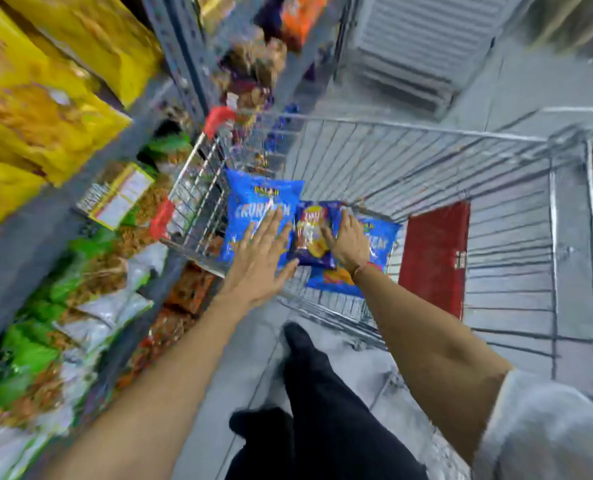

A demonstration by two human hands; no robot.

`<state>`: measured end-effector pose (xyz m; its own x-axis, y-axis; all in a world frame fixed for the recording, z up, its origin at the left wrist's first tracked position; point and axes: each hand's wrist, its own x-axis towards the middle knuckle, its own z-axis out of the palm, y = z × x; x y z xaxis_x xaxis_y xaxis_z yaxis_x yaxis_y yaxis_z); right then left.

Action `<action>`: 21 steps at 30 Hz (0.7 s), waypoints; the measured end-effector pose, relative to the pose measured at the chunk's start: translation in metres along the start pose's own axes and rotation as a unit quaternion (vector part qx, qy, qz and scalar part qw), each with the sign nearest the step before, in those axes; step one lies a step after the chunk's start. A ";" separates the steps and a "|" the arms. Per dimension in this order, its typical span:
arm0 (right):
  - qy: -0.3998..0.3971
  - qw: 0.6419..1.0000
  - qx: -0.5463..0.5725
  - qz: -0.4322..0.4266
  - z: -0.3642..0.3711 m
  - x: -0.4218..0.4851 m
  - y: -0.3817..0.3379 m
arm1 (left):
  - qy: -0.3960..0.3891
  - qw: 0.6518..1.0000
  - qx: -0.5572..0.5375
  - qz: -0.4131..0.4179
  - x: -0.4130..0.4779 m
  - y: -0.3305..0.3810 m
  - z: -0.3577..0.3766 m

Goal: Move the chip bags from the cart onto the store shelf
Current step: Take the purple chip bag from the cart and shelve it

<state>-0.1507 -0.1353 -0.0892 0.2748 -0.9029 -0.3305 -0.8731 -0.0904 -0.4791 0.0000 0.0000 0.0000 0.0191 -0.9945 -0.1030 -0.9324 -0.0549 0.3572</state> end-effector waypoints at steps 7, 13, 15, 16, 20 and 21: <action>-0.130 0.969 0.130 0.165 0.050 0.028 0.037 | -0.022 0.996 -0.056 -0.063 0.006 -0.015 0.019; -0.103 0.915 0.290 0.260 0.081 0.057 0.047 | -0.002 0.996 -0.061 -0.067 0.006 -0.014 0.017; -0.097 0.904 0.316 0.270 0.086 0.062 0.046 | -0.001 0.996 -0.062 -0.067 0.006 -0.015 0.018; -0.093 0.893 0.340 0.278 0.089 0.065 0.045 | 0.002 0.996 -0.065 -0.065 0.006 -0.016 0.018; -0.137 0.840 0.443 0.282 0.095 0.072 0.033 | 0.009 0.995 -0.075 -0.067 0.006 -0.015 0.019; -0.147 0.833 0.450 0.286 0.096 0.074 0.031 | 0.010 0.995 -0.073 -0.068 0.006 -0.014 0.018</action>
<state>-0.1190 -0.1645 -0.2063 0.1190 -0.5359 -0.8359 -0.2761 0.7908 -0.5463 0.0069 -0.0031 -0.0221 0.1509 -0.9783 -0.1419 -0.8581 -0.2010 0.4725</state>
